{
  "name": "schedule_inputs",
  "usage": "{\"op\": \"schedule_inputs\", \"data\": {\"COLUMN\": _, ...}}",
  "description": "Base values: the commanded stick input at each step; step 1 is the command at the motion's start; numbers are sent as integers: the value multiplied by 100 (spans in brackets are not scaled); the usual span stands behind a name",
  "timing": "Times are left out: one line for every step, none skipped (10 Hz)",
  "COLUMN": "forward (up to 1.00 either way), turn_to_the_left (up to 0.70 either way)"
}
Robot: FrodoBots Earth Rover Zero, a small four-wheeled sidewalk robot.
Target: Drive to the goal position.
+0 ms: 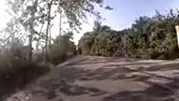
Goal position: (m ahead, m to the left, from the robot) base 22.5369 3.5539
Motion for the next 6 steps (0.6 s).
{"op": "schedule_inputs", "data": {"forward": 70, "turn_to_the_left": 2}}
{"op": "schedule_inputs", "data": {"forward": 70, "turn_to_the_left": 2}}
{"op": "schedule_inputs", "data": {"forward": 70, "turn_to_the_left": 2}}
{"op": "schedule_inputs", "data": {"forward": 70, "turn_to_the_left": 2}}
{"op": "schedule_inputs", "data": {"forward": 70, "turn_to_the_left": 2}}
{"op": "schedule_inputs", "data": {"forward": 70, "turn_to_the_left": 2}}
